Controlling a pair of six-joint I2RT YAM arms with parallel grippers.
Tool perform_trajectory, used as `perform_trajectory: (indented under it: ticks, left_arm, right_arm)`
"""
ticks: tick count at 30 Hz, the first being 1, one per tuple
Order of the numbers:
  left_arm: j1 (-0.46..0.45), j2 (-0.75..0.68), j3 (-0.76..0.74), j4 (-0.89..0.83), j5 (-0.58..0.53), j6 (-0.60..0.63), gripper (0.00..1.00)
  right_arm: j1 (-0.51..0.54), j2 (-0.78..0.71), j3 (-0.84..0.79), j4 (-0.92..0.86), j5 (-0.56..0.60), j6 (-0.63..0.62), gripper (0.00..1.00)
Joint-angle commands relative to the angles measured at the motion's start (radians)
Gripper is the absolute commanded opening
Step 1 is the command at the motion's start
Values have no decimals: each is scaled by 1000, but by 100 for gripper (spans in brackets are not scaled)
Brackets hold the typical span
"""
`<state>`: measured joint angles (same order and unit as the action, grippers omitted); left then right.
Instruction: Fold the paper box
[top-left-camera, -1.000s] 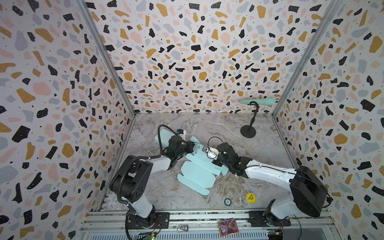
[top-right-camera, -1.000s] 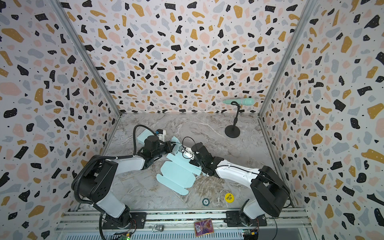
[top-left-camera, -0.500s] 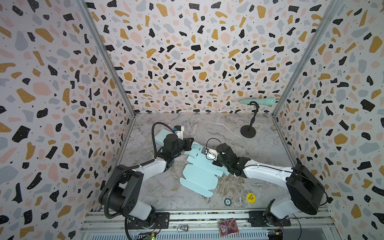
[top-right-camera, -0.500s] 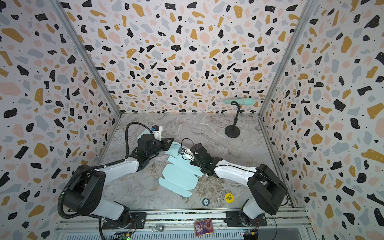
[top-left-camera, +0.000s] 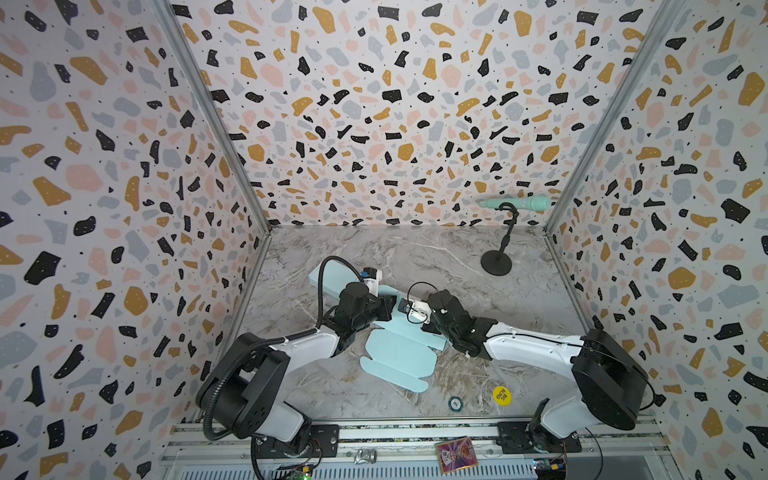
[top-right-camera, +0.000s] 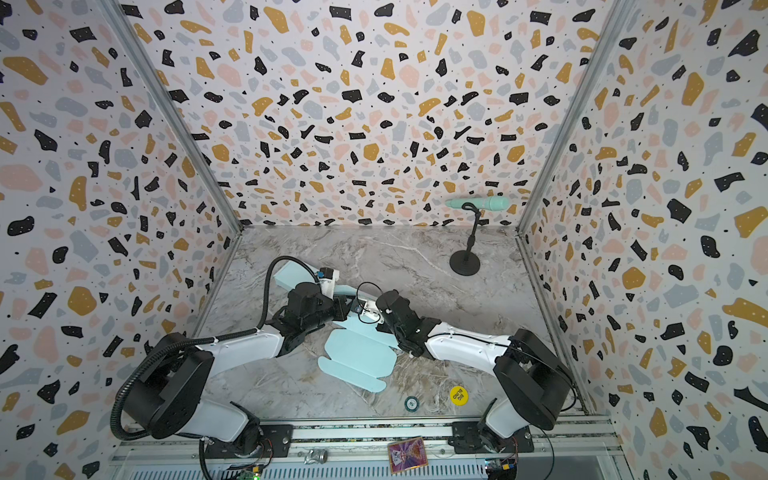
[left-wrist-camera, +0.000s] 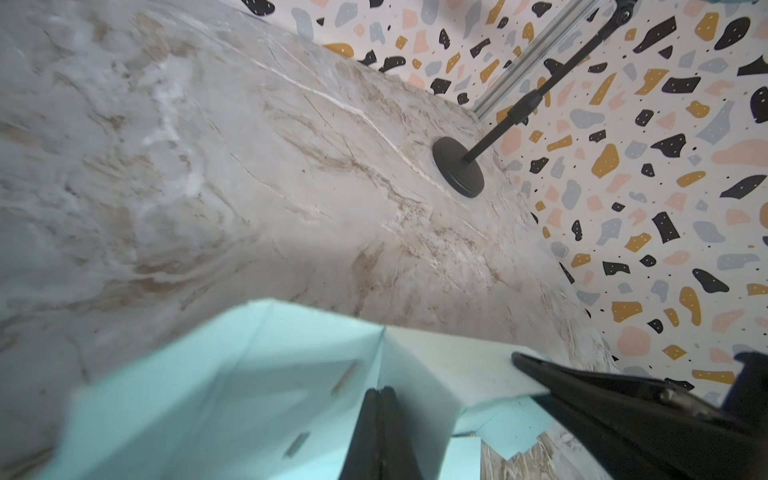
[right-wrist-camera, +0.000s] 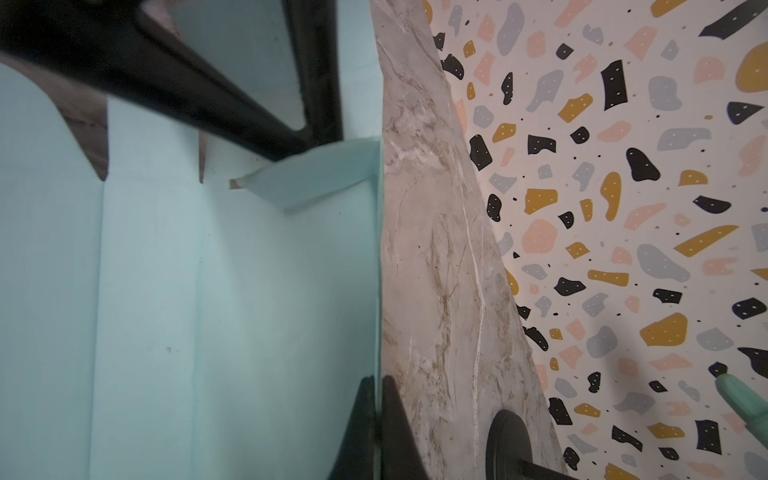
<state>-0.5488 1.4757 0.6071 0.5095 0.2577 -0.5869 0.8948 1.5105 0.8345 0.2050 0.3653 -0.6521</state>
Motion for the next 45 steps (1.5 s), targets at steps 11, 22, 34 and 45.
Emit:
perform_trajectory:
  ticks: [11, 22, 34, 45]
  left_arm:
    - [134, -150, -313, 116, -23, -48, 0]
    - [143, 37, -343, 303, -13, -96, 0]
    - [15, 21, -308, 358, -16, -152, 0]
    - [157, -306, -357, 149, -7, -74, 0]
  right_arm:
    - [56, 28, -61, 162, 154, -188, 0]
    - [95, 65, -59, 191, 191, -226, 0]
    - [110, 80, -61, 238, 193, -264, 0]
    - [126, 76, -159, 408, 224, -430, 0]
